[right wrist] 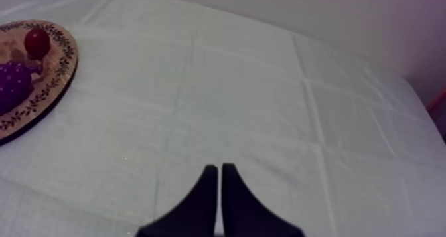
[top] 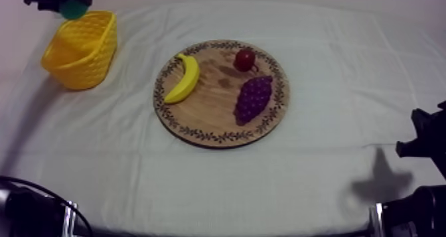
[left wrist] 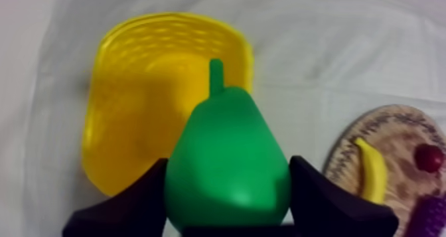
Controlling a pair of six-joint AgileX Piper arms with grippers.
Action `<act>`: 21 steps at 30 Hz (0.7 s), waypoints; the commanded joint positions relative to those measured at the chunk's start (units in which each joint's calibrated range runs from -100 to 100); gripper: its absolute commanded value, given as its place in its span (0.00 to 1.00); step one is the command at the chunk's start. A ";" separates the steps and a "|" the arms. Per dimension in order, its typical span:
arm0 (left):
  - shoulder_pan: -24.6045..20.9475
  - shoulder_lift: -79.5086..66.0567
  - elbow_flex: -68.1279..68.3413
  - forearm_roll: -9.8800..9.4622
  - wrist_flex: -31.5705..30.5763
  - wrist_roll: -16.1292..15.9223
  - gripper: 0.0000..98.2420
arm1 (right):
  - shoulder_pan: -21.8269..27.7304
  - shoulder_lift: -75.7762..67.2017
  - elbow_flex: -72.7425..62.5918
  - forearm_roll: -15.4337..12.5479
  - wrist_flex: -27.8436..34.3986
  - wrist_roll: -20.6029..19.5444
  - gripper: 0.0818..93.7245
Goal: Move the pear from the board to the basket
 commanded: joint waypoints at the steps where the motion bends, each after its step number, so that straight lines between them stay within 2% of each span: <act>1: -3.95 2.84 0.45 0.09 -1.86 -1.20 0.53 | 0.00 -0.01 -0.01 0.00 0.00 0.01 0.00; 7: -7.13 10.54 -0.73 0.22 -4.94 -3.42 0.56 | 0.00 -0.01 -0.01 0.00 0.00 0.01 0.00; 14: -8.23 17.44 -1.29 0.23 -7.70 -4.40 0.60 | 0.00 -0.01 -0.01 0.00 0.00 0.01 0.00; 21: -8.55 18.12 -1.22 0.27 -7.44 -4.29 0.81 | 0.00 -0.01 -0.01 0.00 0.00 0.01 0.00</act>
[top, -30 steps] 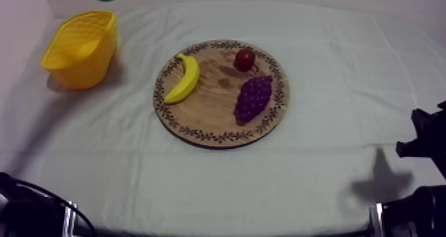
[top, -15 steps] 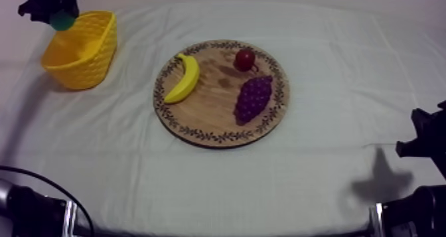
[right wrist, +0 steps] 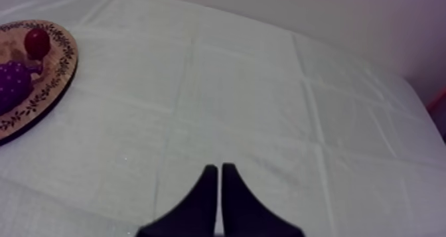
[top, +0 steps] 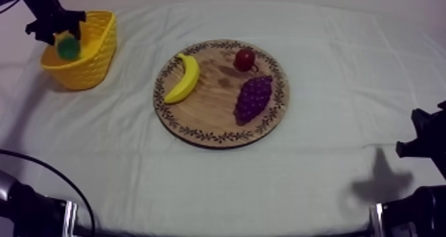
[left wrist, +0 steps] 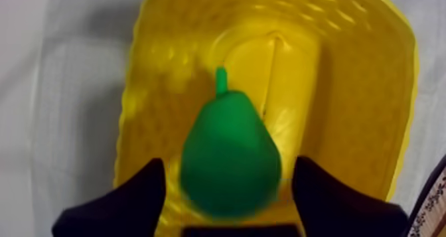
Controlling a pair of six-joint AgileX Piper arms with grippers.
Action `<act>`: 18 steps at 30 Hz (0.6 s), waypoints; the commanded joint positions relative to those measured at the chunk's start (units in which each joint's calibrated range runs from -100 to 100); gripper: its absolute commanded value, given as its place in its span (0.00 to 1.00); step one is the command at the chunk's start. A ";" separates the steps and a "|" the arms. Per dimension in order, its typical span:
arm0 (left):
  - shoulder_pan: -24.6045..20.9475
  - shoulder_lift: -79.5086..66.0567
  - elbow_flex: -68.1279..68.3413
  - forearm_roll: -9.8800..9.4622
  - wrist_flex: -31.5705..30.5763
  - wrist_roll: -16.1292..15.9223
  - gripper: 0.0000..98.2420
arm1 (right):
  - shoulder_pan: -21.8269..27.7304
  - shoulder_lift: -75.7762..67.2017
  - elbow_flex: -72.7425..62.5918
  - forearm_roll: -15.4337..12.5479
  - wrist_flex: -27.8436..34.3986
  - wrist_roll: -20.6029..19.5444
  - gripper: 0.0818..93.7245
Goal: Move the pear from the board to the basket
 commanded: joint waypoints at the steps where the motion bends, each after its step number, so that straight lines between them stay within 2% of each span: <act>1: -0.05 -0.94 0.47 0.05 0.23 0.16 0.83 | 0.00 -0.01 -0.01 0.00 0.00 0.01 0.00; 4: -0.12 -4.17 2.04 0.07 0.38 0.45 0.85 | 0.00 -0.01 -0.01 0.00 0.00 0.01 0.00; 9: -0.16 -12.80 5.33 0.07 0.80 0.57 0.83 | 0.00 -0.01 -0.01 0.00 0.00 0.01 0.00; 18: 0.15 -33.23 9.85 -0.41 0.53 -0.83 0.70 | 0.00 -0.01 -0.01 0.00 0.00 0.01 0.00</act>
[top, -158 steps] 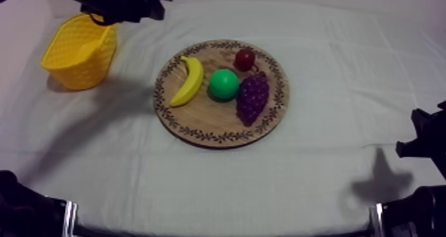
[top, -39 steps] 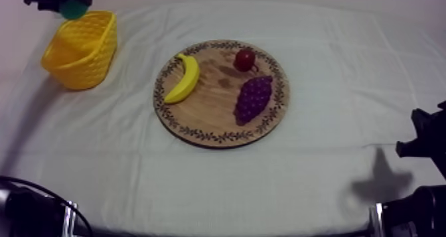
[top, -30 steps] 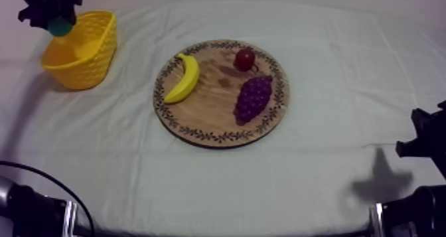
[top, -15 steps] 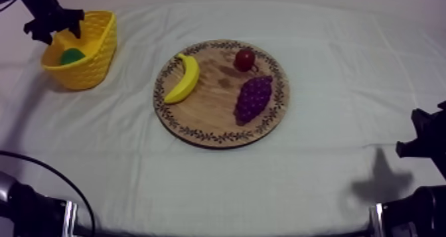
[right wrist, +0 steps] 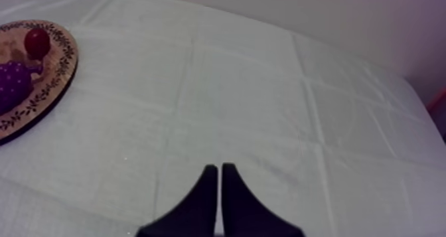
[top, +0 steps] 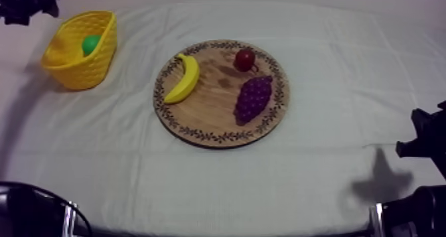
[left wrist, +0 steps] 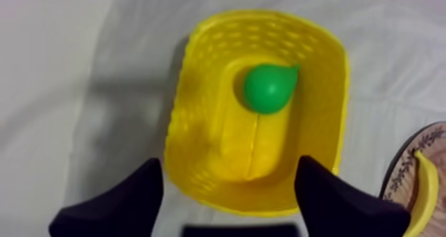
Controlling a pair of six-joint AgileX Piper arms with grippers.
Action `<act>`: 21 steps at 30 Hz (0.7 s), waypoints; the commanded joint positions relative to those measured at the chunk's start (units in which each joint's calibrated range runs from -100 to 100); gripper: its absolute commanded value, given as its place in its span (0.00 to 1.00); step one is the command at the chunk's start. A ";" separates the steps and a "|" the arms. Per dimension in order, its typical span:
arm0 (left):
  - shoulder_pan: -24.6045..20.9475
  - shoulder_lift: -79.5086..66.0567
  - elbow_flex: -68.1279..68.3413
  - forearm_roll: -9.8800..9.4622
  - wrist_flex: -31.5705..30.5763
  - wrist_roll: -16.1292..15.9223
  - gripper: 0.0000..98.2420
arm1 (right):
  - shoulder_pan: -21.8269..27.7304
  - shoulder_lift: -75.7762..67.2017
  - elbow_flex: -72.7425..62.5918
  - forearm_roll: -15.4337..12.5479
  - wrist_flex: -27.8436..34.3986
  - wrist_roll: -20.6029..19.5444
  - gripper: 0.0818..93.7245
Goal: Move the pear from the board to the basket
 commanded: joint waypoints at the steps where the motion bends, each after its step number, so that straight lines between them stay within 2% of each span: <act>1: 0.02 -9.14 0.69 -0.09 -0.42 -0.50 0.68 | 0.00 -0.01 -0.01 0.00 0.00 0.01 0.00; 11: -0.18 -30.14 8.74 -0.42 -4.84 -2.11 0.45 | 0.00 -0.01 -0.01 0.00 0.00 0.01 0.00; 18: -0.40 -44.82 19.24 -0.43 -14.23 -2.33 0.18 | 0.00 -0.01 -0.01 0.00 0.00 0.01 0.00; 21: -0.71 -50.95 24.22 -0.41 -17.53 -2.60 0.12 | 0.00 -0.01 -0.01 0.00 0.00 0.01 0.00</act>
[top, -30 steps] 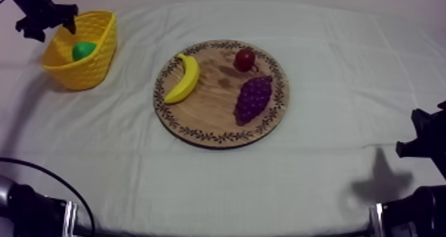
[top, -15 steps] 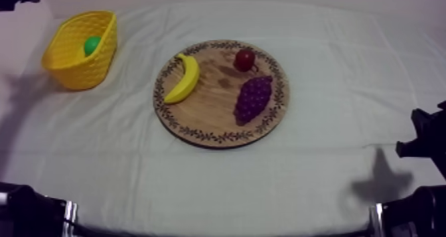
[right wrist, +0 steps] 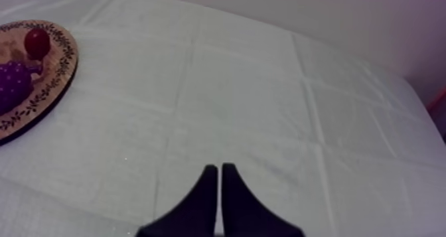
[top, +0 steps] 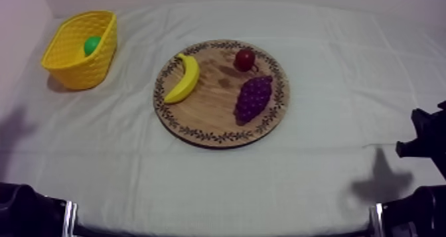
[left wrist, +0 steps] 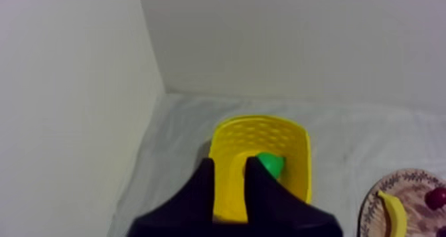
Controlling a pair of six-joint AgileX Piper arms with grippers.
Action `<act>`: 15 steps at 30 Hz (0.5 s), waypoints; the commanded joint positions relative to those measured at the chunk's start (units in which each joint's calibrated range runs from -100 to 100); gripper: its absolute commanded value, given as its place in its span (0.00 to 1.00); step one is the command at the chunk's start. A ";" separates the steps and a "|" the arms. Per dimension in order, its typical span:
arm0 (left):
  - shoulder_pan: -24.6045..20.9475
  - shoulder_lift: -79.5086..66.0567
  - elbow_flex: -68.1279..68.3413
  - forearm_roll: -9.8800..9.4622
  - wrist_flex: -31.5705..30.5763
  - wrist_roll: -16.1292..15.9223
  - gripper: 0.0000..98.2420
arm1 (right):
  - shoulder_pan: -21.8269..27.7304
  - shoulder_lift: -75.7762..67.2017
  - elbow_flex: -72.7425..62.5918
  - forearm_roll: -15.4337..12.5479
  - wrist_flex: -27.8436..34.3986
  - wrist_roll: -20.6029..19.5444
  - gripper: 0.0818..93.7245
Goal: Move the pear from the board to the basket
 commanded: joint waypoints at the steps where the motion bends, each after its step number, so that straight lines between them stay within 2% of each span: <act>1: -0.08 -8.46 5.35 0.00 -2.76 -0.12 0.11 | 0.00 -0.01 -0.01 0.00 0.00 0.01 0.00; 15: 0.29 -30.08 29.35 -0.02 -13.59 0.10 0.01 | 0.00 -0.01 -0.01 0.00 0.00 0.01 0.00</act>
